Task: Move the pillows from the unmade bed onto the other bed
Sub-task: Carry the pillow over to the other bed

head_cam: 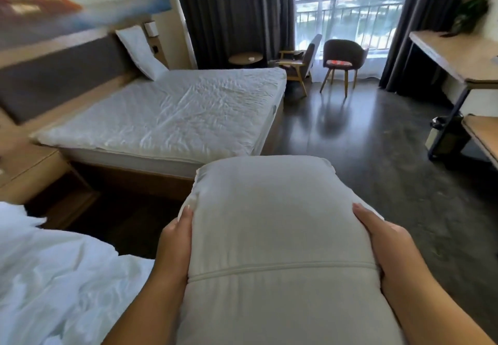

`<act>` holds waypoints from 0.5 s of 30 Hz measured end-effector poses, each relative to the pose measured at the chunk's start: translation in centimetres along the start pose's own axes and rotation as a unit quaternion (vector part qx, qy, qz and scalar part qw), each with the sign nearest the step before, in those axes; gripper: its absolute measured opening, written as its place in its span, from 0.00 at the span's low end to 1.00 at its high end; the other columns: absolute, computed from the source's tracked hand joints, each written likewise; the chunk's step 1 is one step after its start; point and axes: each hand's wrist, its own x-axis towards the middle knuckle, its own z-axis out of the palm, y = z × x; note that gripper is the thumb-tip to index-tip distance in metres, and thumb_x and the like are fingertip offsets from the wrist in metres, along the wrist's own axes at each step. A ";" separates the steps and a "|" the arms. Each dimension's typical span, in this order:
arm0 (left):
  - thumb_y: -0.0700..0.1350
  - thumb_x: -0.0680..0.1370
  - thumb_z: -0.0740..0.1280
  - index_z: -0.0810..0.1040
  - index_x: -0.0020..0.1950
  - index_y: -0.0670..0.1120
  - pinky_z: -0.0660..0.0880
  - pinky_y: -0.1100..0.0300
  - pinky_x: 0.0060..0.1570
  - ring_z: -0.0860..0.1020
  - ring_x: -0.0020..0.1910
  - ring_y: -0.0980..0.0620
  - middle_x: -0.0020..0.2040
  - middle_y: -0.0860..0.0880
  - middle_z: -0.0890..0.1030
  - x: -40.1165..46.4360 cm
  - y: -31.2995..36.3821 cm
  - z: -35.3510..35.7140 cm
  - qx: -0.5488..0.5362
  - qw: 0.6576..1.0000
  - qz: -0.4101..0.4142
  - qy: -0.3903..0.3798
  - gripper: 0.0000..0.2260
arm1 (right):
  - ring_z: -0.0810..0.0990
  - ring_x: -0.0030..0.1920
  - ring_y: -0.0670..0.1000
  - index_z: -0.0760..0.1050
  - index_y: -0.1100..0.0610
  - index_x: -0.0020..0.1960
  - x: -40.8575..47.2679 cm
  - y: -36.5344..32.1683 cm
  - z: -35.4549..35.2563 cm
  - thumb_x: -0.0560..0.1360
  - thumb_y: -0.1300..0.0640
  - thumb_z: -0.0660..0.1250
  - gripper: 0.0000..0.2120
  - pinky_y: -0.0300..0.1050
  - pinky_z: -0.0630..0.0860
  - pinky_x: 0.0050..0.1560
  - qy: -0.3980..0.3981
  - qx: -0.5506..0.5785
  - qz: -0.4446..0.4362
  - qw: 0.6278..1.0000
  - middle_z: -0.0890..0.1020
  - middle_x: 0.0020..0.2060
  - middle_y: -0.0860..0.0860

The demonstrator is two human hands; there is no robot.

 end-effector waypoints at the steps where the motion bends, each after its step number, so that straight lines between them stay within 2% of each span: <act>1: 0.63 0.81 0.58 0.82 0.54 0.52 0.79 0.43 0.55 0.83 0.50 0.45 0.49 0.47 0.85 1.2 0.9 0.3 -0.009 1.000 0.001 0.018 0.19 | 0.87 0.46 0.58 0.84 0.60 0.51 2.0 -0.9 1.3 0.74 0.48 0.74 0.16 0.49 0.80 0.45 -0.020 -0.004 0.001 1.000 0.88 0.41 0.55; 3: 0.61 0.82 0.57 0.81 0.55 0.52 0.79 0.45 0.54 0.82 0.50 0.46 0.50 0.47 0.85 3.8 2.0 0.5 -0.026 0.998 0.000 0.061 0.18 | 0.87 0.46 0.59 0.85 0.61 0.51 6.0 -2.2 3.8 0.74 0.47 0.74 0.16 0.51 0.80 0.47 -0.052 -0.017 0.007 0.998 0.88 0.41 0.56; 5: 0.60 0.83 0.56 0.80 0.56 0.53 0.79 0.47 0.52 0.82 0.51 0.46 0.50 0.48 0.85 5.4 2.9 0.8 -0.050 0.996 -0.001 0.080 0.17 | 0.87 0.47 0.59 0.85 0.60 0.50 8.8 -3.2 6.0 0.73 0.47 0.75 0.17 0.54 0.81 0.53 -0.069 -0.024 0.016 0.997 0.88 0.42 0.56; 8: 0.60 0.83 0.55 0.80 0.52 0.58 0.79 0.47 0.53 0.82 0.51 0.47 0.50 0.50 0.84 9.6 3.5 0.9 -0.074 0.991 -0.006 0.109 0.15 | 0.87 0.48 0.59 0.85 0.58 0.52 13.3 -4.5 10.1 0.72 0.46 0.75 0.17 0.58 0.79 0.60 -0.108 -0.042 0.039 0.993 0.88 0.44 0.56; 11: 0.60 0.83 0.55 0.80 0.49 0.59 0.78 0.47 0.54 0.82 0.51 0.48 0.49 0.52 0.84 15.1 4.4 1.0 -0.102 0.988 -0.009 0.117 0.14 | 0.87 0.48 0.59 0.85 0.57 0.54 17.4 -5.3 14.4 0.72 0.45 0.74 0.18 0.59 0.78 0.61 -0.132 -0.062 0.043 0.988 0.88 0.45 0.56; 15: 0.58 0.83 0.57 0.81 0.55 0.56 0.78 0.51 0.49 0.83 0.51 0.49 0.50 0.51 0.85 22.9 5.4 0.7 -0.144 0.983 -0.021 0.114 0.14 | 0.87 0.49 0.57 0.85 0.55 0.55 22.1 -7.4 20.7 0.73 0.44 0.74 0.18 0.55 0.79 0.59 -0.118 -0.101 0.020 0.988 0.88 0.45 0.54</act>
